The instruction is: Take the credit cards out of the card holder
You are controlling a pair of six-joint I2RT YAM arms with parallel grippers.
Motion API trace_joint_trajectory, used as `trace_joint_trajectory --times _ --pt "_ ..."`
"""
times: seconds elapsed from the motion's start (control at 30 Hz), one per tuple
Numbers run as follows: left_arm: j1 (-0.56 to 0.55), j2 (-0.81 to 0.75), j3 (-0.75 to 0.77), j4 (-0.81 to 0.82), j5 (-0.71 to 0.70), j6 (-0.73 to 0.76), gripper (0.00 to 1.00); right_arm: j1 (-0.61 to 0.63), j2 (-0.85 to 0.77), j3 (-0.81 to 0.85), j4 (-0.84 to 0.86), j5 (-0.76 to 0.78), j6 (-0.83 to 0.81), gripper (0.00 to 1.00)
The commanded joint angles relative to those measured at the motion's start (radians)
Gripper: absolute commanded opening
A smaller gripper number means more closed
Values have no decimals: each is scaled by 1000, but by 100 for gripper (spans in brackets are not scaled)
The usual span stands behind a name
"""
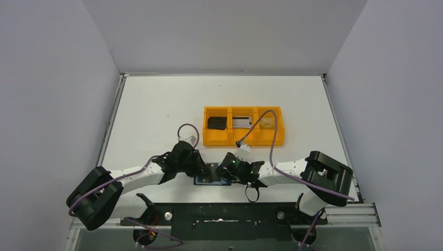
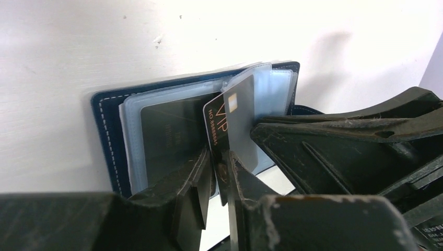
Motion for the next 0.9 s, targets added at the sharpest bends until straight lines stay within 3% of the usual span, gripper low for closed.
trace_joint_trajectory --times 0.0,0.27,0.53,0.87 --pt "-3 -38 -3 -14 -40 12 14 5 87 -17 -222 -5 -16 22" --pt "-2 -30 -1 26 3 18 0 9 94 3 -240 -2 -21 21" --pt "3 -67 -2 -2 4 30 0 10 68 16 -287 32 -14 22" --pt "37 -112 32 -91 12 82 0 22 43 128 -494 135 -49 22"
